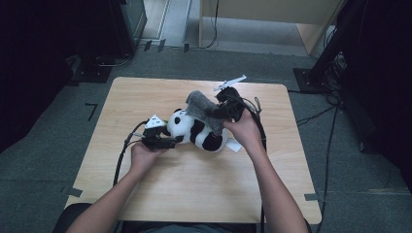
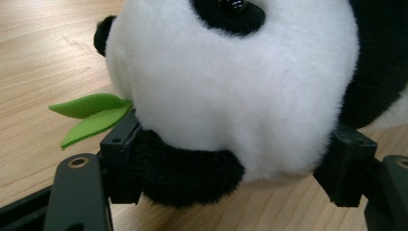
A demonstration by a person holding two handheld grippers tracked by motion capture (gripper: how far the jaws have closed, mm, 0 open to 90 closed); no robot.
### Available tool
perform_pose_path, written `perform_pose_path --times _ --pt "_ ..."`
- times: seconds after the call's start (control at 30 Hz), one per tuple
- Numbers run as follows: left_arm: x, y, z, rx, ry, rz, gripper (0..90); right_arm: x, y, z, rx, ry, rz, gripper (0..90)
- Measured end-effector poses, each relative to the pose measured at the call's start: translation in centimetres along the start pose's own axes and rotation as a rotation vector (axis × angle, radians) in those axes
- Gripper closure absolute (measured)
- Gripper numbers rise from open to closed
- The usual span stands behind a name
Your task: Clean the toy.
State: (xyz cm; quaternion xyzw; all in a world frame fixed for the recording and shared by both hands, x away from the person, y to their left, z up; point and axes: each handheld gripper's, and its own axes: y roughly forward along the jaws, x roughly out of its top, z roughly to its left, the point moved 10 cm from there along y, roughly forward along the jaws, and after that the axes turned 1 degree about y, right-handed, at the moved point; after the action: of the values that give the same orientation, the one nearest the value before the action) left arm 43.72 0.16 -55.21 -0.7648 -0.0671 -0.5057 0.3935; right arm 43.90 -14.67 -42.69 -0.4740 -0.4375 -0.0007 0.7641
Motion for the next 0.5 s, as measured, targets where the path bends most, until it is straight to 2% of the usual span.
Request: perform_pose_path --times 0.13,0.2,0.23,0.27,0.4,0.43,0.47,0.5 --pt "0.0 0.0 0.0 0.003 0.006 0.004 25.4 -1.0 1.7 2.0 0.05 -0.047 0.046 71.5" --pt "-0.1 0.0 0.0 0.008 0.017 0.007 25.4 -1.2 2.1 2.3 0.056 -0.06 0.059 71.4" --pt "-0.2 0.0 0.0 0.008 0.023 0.012 25.4 -1.5 2.6 2.5 0.064 -0.065 0.078 71.4" --pt "-0.2 0.0 0.0 0.012 0.029 0.017 25.4 -2.2 3.5 2.7 0.074 -0.073 0.126 71.4" --pt "-0.3 0.1 0.0 0.015 0.026 0.021 25.6 -2.4 4.1 2.3 0.072 -0.093 0.122 71.4" --pt "-0.3 0.1 0.0 0.016 0.025 0.021 25.8 -2.4 4.0 1.9 0.059 -0.097 0.117 71.1" --pt "-0.2 0.1 0.0 0.017 0.024 0.022 25.9 -2.4 3.6 0.8 0.012 -0.084 0.111 71.0" --pt "-0.2 0.1 0.0 0.016 0.022 0.022 25.9 -2.4 3.3 0.3 0.001 -0.072 0.103 71.0"
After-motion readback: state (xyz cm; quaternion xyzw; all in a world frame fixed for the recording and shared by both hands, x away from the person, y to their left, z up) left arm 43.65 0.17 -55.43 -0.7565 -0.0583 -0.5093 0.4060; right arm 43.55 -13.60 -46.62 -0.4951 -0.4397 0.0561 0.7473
